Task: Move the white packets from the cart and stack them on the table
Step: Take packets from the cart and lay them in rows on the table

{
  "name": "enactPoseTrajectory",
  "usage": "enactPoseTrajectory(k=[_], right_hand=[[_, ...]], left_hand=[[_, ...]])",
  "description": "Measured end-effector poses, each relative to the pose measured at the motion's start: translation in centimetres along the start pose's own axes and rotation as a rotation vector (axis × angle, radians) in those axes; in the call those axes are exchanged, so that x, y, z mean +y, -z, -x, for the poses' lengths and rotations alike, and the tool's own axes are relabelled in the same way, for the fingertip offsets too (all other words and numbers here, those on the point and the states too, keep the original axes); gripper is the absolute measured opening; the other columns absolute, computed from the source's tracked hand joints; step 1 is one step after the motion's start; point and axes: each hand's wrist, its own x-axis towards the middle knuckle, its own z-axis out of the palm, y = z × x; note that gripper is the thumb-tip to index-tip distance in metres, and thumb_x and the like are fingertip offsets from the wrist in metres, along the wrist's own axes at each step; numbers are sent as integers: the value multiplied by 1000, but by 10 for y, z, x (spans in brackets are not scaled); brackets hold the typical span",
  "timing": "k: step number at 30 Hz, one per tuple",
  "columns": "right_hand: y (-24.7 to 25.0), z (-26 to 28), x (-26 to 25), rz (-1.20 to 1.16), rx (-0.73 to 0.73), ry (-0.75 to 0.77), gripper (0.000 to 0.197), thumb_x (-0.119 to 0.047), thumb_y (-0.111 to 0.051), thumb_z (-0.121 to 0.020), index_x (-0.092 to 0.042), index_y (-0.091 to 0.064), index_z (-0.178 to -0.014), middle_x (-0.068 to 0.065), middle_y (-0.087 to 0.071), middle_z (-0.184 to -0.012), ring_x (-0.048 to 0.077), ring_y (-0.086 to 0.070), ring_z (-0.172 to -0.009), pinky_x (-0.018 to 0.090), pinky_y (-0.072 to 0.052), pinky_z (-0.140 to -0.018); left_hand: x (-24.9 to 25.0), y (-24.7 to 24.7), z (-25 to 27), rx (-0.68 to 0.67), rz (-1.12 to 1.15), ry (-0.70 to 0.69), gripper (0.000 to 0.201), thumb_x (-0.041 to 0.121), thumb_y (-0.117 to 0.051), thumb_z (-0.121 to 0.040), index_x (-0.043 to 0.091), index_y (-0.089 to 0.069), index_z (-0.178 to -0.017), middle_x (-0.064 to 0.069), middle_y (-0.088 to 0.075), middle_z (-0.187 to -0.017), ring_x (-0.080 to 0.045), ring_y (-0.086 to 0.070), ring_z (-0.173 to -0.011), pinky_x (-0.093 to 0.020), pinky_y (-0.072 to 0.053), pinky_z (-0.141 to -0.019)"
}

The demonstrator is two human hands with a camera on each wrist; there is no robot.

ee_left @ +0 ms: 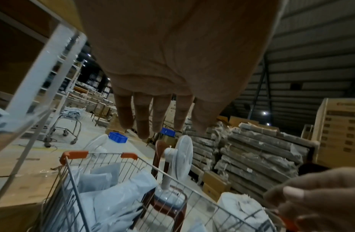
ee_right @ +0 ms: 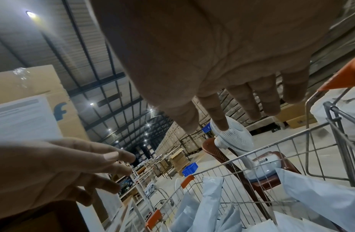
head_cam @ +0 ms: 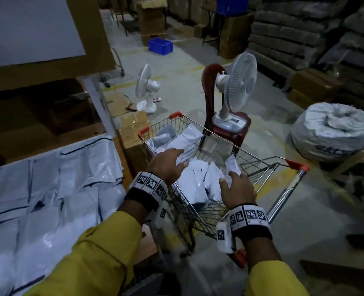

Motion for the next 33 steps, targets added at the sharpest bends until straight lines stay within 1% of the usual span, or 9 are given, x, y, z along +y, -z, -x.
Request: enactPoseTrajectory(k=[4, 10, 14, 20, 23, 26, 29, 31, 33], right_hand=[[-13, -34, 6, -11, -26, -70, 54, -50, -49, -99, -22, -49, -145, 16, -42, -148, 38, -39, -136, 50, -34, -111], [-50, -92, 16, -109, -71, -185, 55, -46, -53, -97, -15, -53, -143, 20, -50, -141, 39, -49, -128, 50, -43, -106], [-84, -130, 22, -190, -147, -277, 57, -46, -54, -96, -15, -51, -144, 20, -51, -142, 38, -52, -127, 49, -46, -103], [-136, -194, 36, -199, -301, -348, 52, -40, -52, -97, -6, -53, -136, 24, -52, -139, 40, -50, -128, 45, -44, -103], [-163, -217, 48, -200, -385, -377, 60, -50, -39, -92, -7, -55, -131, 23, -52, -138, 40, -51, -125, 43, -42, -103], [-196, -232, 62, -177, -413, -438, 56, -45, -41, -98, -3, -53, -132, 28, -51, -138, 43, -50, -127, 47, -42, -106], [-209, -238, 66, -147, -407, -430, 50, -45, -38, -97, -8, -60, -123, 22, -60, -129, 41, -53, -123, 46, -42, -108], [-219, -245, 69, -159, -398, -479, 47, -36, -51, -97, -5, -53, -132, 26, -51, -140, 40, -48, -129, 46, -41, -108], [-224, -251, 68, -159, -455, -528, 62, -31, -54, -96, -6, -34, -149, 28, -32, -153, 42, -35, -140, 50, -36, -112]], left_hand=[[-12, -50, -44, -148, -136, 68, 58, 51, -53, -95, 26, -45, -147, -3, -51, -147, -28, -50, -132, -44, -41, -110], [-29, -121, -92, -464, -378, 98, 63, 56, -45, -96, 22, -37, -149, -8, -35, -158, -33, -38, -142, -58, -29, -113], [-34, -159, -119, -515, -489, 55, 62, 55, -46, -97, 16, -40, -145, -12, -41, -153, -35, -40, -139, -57, -35, -109], [-38, -211, -160, -638, -575, 26, 73, 44, -48, -100, 11, -18, -158, -13, -25, -162, -39, -30, -145, -59, -34, -112], [-39, -232, -176, -679, -565, 166, 61, 41, -44, -101, 11, -29, -152, -19, -32, -156, -42, -35, -137, -55, -34, -113], [-37, -248, -187, -783, -533, 319, 77, 46, -44, -102, 9, -7, -158, -27, -8, -161, -48, -15, -147, -63, -25, -114], [-42, -264, -185, -848, -456, 456, 93, 54, -48, -99, 11, 9, -158, -30, 6, -162, -48, -1, -150, -64, -21, -115], [-44, -274, -182, -843, -438, 510, 96, 58, -49, -97, 14, 10, -159, -29, 11, -162, -47, 3, -151, -63, -19, -116], [-39, -277, -179, -783, -401, 545, 96, 52, -55, -97, 16, 8, -159, -26, 11, -163, -46, 1, -151, -62, -18, -117]])
